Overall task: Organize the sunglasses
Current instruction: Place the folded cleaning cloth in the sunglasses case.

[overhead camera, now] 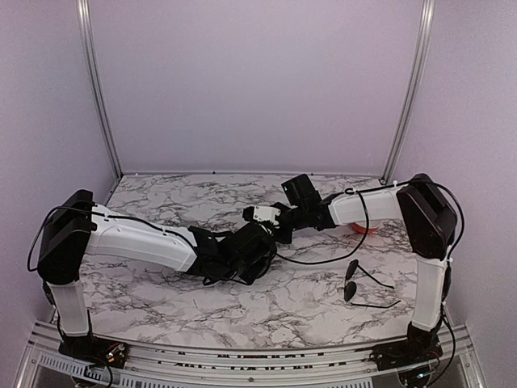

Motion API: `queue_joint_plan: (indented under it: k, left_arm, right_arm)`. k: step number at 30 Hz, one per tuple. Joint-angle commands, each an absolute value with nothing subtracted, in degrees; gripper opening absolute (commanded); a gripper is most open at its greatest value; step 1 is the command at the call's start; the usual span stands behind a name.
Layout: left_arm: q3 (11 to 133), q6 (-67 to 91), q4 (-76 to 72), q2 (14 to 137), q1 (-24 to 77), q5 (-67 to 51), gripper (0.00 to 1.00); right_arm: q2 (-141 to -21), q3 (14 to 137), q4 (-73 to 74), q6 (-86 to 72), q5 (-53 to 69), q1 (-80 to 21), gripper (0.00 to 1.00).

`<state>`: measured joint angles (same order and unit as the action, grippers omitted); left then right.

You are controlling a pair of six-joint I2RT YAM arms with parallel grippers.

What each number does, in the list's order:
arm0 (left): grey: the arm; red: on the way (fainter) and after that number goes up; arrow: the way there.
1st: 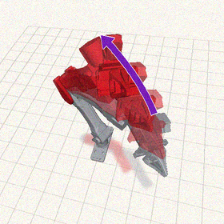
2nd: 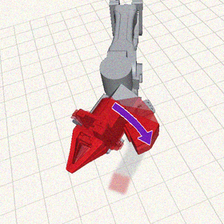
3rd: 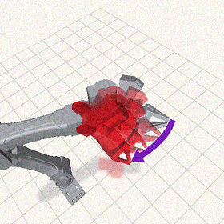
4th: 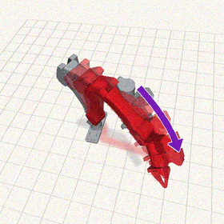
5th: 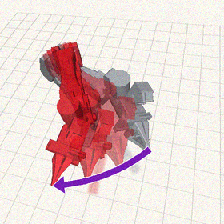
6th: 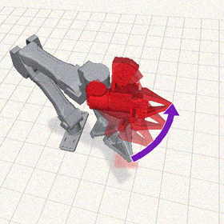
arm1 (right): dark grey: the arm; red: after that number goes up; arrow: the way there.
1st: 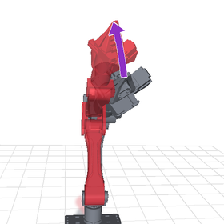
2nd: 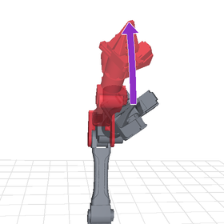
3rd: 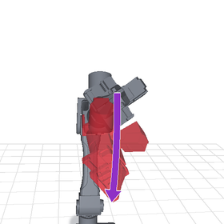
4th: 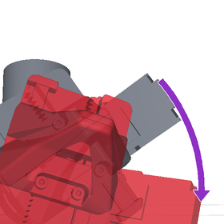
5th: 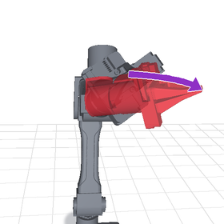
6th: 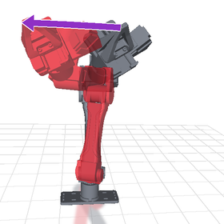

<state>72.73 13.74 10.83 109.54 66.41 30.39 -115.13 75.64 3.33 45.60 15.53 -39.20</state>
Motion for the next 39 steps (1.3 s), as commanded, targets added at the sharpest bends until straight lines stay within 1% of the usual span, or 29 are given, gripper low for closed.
queue_joint_plan:
  k: [1,16,39]
  left_arm:
    - [74.04,13.86,12.89,111.39,66.88,27.29,0.00]
    - [76.62,14.94,12.58,112.89,67.05,21.80,0.00]
    - [77.27,15.83,11.46,115.43,67.13,17.31,0.00]
  right_arm:
    - [-115.67,77.00,3.94,46.26,13.51,-37.62,0.00]
    - [-114.58,75.34,4.33,46.29,12.69,-36.68,0.00]
    - [-111.70,72.47,4.79,45.83,9.61,-35.86,0.00]
